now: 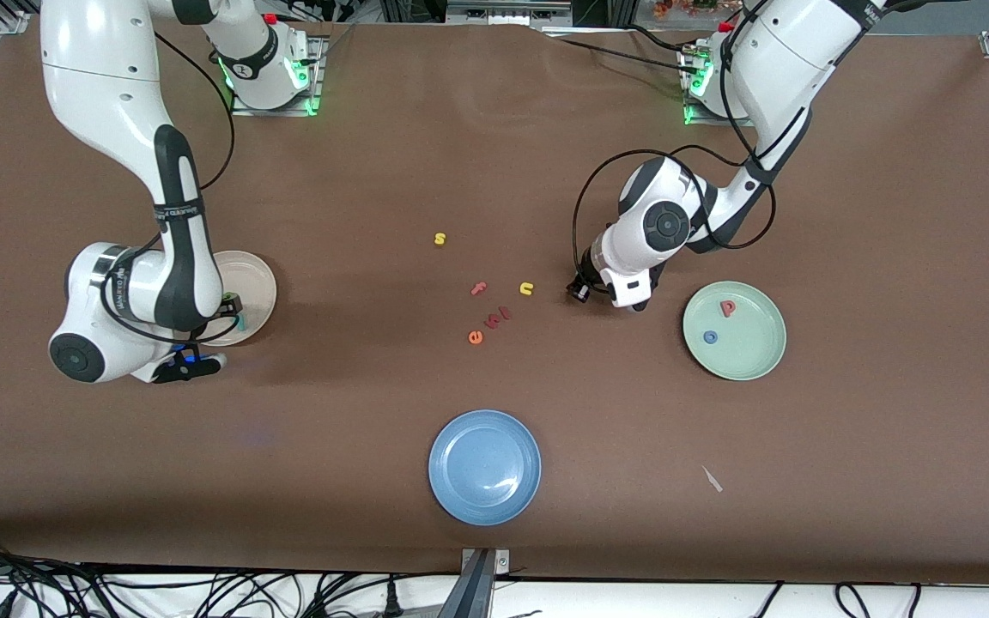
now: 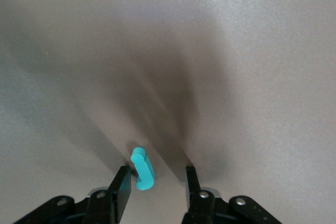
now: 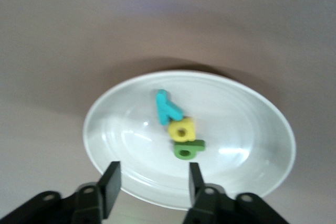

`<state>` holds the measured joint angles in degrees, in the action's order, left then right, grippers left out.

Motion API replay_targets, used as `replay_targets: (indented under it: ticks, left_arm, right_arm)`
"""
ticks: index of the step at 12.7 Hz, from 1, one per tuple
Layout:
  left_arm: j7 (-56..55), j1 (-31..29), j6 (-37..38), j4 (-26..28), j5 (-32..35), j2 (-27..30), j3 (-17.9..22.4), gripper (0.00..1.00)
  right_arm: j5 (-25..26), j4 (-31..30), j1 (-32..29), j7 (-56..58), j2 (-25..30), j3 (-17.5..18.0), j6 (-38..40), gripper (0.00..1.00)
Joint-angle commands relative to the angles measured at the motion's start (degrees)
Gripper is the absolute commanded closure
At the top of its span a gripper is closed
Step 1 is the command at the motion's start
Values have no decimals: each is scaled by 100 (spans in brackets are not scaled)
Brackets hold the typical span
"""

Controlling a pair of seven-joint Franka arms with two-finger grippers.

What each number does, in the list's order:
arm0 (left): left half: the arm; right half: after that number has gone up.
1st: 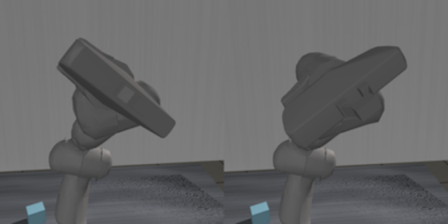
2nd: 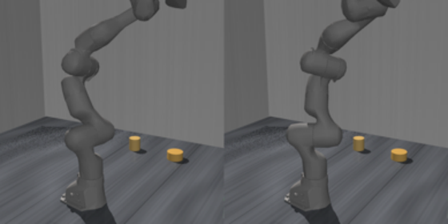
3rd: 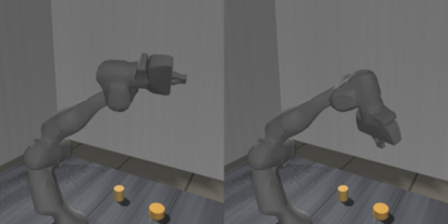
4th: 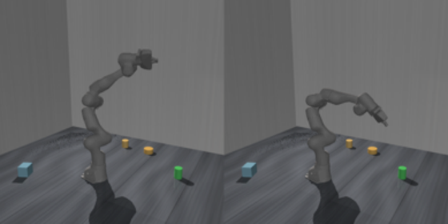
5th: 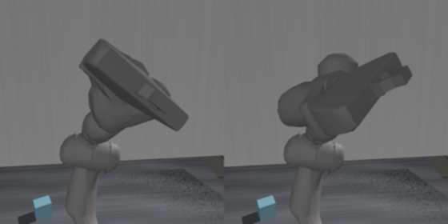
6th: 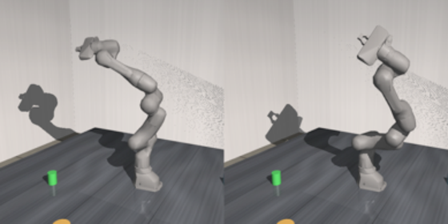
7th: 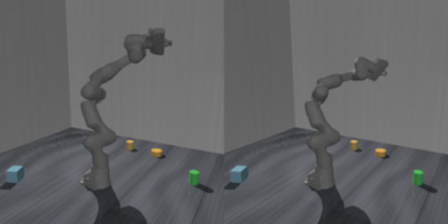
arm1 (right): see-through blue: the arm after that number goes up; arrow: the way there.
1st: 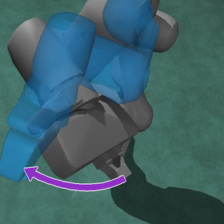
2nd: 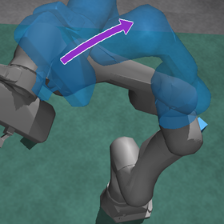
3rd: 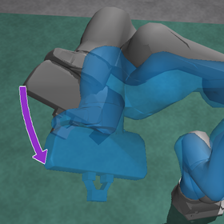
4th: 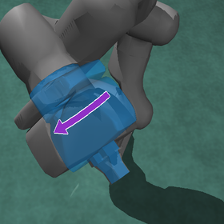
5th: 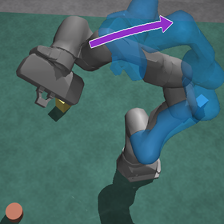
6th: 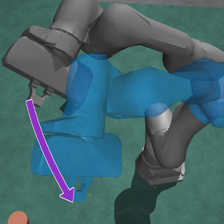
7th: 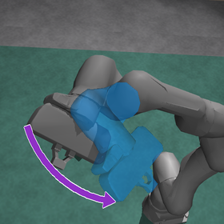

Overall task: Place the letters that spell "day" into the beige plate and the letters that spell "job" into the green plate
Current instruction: 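Drop the yellow letter in the white plate while the left gripper carries the j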

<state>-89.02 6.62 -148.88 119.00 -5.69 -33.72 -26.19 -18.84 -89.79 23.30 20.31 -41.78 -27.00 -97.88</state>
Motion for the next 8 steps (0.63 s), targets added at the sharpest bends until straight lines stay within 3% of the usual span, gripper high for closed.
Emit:
replay_targets:
  ticks: [1,2,6,8]
  left_arm:
    - [-28,-38,-71,167,-91,76,0,88]
    - [-11,-38,-71,167,-91,76,0,100]
    - [51,-143,78,106,-91,269,18,100]
    - [51,-143,586,-25,23,479,149,100]
  right_arm:
    - [-190,190,52,-166,56,45,199,0]
    - [-190,277,87,-237,65,54,216,0]
    - [-199,708,279,-1114,74,72,708,0]
    - [-199,726,491,-1773,126,72,823,0]
